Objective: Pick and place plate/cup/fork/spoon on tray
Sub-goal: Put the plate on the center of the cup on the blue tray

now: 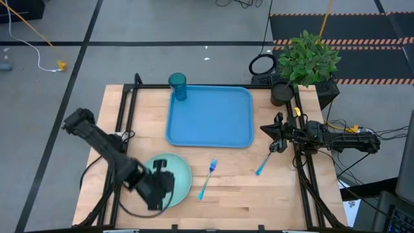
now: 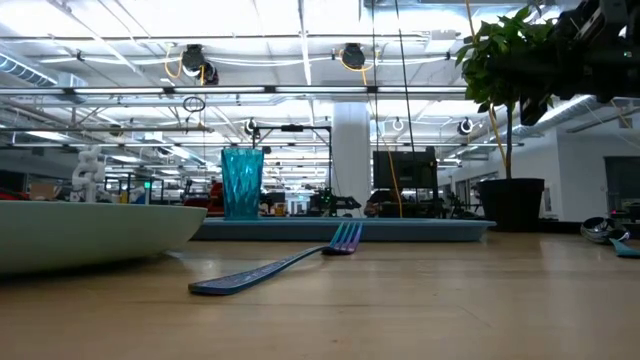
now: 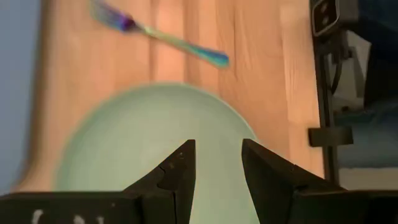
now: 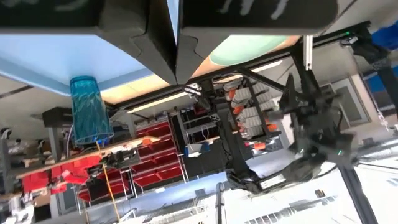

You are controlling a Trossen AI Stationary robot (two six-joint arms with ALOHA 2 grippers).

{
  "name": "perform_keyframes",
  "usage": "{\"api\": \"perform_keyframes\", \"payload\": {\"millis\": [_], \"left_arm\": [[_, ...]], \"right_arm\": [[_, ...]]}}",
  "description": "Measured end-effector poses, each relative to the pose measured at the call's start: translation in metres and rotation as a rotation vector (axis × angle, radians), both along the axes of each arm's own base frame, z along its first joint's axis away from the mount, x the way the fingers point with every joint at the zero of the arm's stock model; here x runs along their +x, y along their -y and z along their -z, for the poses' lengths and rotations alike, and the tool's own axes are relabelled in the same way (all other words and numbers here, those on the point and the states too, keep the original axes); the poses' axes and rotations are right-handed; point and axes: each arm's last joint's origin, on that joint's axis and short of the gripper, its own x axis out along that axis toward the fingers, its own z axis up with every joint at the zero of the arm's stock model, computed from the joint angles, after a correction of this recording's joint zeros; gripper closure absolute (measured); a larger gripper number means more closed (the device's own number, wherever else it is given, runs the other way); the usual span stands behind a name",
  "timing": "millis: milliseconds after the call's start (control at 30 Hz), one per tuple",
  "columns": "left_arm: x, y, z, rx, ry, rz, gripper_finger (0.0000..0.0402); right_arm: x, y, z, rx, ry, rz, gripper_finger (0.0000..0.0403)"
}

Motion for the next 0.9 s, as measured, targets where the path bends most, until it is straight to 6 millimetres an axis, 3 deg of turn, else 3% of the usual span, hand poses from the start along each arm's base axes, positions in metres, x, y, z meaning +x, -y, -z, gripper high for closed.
{"api": "perform_keyframes", "payload": {"millis": [133,300,567,700,900], "left_arm": [[-0.005,0.030,0.028,-0.005,-0.080,-0.056,0.0243],[-0.006,0.053,0.062,0.048,-0.148,-0.033,0.0180],[-0.003,0.076,0.085,-0.001,-0.143,-0.051,0.0108],[-0.004,0.078,0.094,0.012,-0.160,-0.099,0.0107],[-0.005,0.082,0.109,0.050,-0.186,-0.096,0.0145]], "right_arm": [[0.001,0.000,0.001,0.038,-0.012,-0.005,0.0403],[0.003,0.000,0.003,0.076,-0.022,-0.009,0.0403],[0.005,0.001,0.003,0.083,-0.024,-0.001,0.0403],[0.006,0.001,0.000,0.068,0.004,0.027,0.0403],[0.006,0.002,-0.007,0.022,0.068,0.055,0.0403]]}}
